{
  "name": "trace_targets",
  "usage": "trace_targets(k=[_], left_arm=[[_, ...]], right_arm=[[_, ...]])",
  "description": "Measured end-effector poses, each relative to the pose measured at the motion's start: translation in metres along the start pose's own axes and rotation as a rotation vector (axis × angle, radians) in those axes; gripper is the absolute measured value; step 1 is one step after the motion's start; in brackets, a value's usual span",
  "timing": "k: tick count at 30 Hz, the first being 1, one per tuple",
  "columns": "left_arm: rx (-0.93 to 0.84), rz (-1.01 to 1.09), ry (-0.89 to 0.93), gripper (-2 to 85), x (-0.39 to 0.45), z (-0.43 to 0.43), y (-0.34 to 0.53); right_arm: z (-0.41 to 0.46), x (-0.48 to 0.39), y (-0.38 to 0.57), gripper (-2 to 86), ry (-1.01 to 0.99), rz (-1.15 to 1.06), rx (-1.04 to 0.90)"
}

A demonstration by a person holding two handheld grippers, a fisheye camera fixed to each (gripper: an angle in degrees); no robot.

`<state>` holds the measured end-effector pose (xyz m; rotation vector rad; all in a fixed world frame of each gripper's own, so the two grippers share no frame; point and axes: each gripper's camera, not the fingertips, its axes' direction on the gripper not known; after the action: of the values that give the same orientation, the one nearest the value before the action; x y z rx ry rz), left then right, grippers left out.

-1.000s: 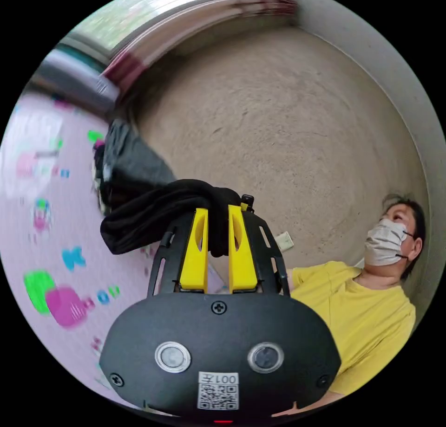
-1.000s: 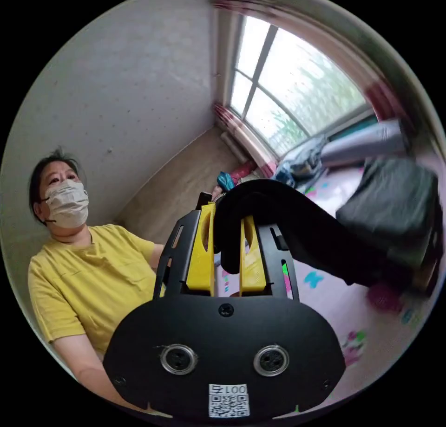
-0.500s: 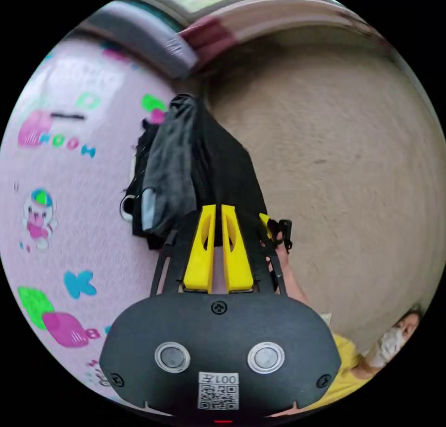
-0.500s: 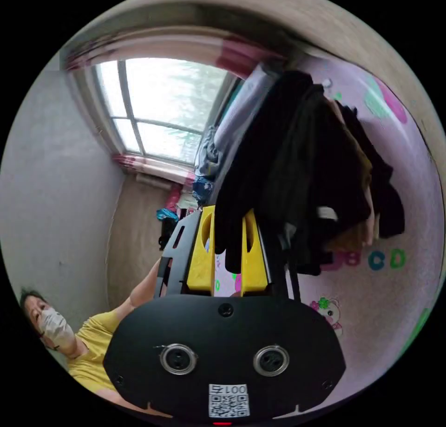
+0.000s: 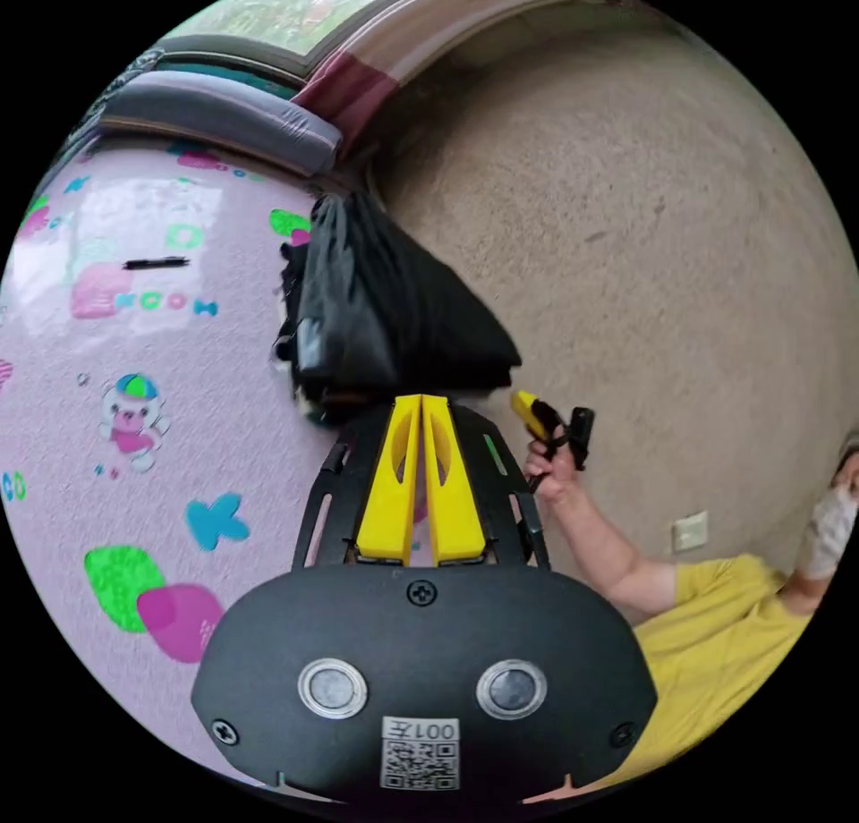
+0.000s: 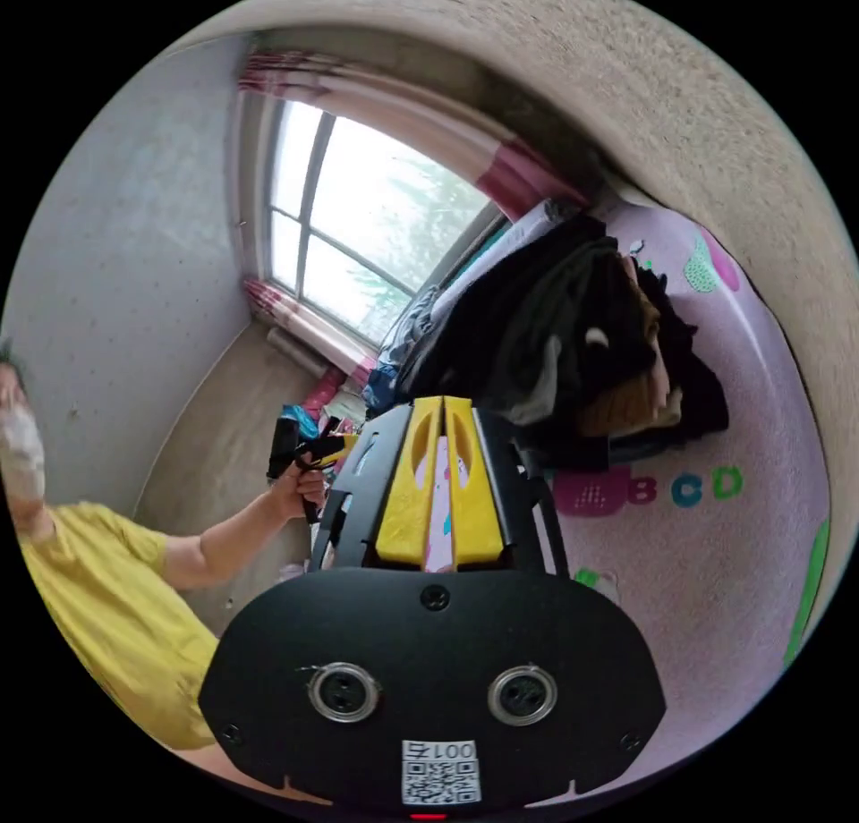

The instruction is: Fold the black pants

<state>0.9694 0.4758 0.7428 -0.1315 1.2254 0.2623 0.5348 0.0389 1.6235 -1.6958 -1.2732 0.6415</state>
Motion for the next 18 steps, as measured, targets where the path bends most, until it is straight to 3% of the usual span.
trace_targets(k=[8,12,18], left_arm=[[-0.433,-0.165,-0.224,-1.3,-0.048,0.021,0.256],[-0.557,-0.222,-0.227,-1.3,-0.048,0.014,0.356],[-0.677,0.107,-0.363,-1.4,-0.016,-0.010,0.418]], right_arm=[[-0.013,-0.030,0.250,0.8,0.050,0.209,-0.275],[-0.006,-0.060,0.308,0.7,0.076,0.277,-0.308],[0.058,-0.146,0.358,0.6,0.147,0.087,-0.514]])
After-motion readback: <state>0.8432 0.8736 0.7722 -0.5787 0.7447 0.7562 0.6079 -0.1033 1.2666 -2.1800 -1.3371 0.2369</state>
